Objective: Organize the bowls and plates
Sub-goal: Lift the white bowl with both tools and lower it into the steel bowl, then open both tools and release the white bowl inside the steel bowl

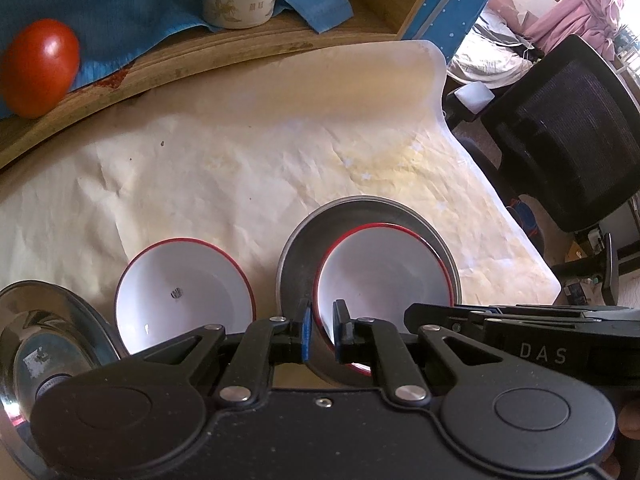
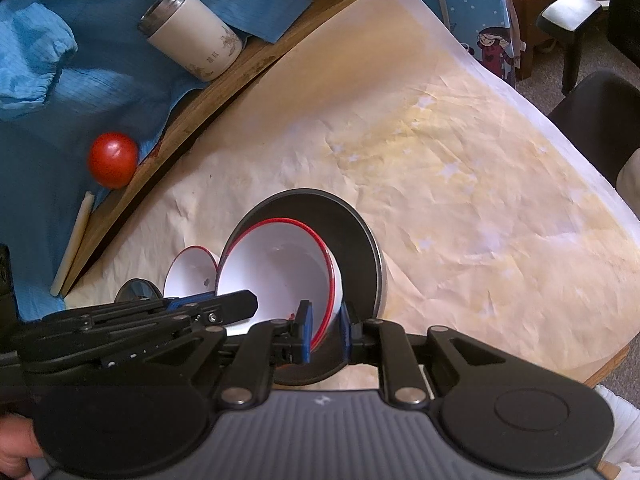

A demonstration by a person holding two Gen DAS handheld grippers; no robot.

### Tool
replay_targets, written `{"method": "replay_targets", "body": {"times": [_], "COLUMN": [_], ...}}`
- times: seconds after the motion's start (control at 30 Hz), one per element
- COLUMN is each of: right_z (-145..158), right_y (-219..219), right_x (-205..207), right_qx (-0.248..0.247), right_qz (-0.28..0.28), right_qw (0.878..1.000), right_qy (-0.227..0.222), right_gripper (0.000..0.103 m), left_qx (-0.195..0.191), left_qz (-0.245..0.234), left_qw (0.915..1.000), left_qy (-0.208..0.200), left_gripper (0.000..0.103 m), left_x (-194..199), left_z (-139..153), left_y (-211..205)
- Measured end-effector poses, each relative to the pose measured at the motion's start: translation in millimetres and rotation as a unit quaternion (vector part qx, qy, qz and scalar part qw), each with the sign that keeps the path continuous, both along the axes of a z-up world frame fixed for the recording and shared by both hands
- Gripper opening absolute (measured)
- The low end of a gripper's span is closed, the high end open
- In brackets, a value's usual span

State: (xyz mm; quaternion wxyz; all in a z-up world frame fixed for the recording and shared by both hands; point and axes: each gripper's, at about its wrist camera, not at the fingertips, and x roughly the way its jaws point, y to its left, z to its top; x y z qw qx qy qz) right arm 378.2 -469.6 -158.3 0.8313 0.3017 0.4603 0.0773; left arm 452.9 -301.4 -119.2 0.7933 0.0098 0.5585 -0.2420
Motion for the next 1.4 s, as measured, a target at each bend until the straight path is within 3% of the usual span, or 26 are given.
{"method": "replay_targets", "body": {"times": [0.83,1.0,1.4], "right_z": [-6,-3,4], "right_y": [0,0,2], "right_x": [8,7,5], "right_qx": [-0.012,-0.015,-0.027], "right_qz": [0.000,-0.001,-0.006], "right_qw": [1.000,1.000,0.999], "right_qy": [-0.006,-0.012,-0.025], "right_gripper": [0.019,0.028,0.035], "left_qx": [0.011,0.004,-0.017], "left_qz": [-0.001,0.000,0.007], "left_qw": [0.9999,0.9999,0.9995], "left_qy": [-0.004,-0.010,-0.025], "left_gripper": [0.013,0.019,0.024], "left_x": [2,2,2], "left_z": [-5,-2,10], "left_y": [-4,-2,9]}}
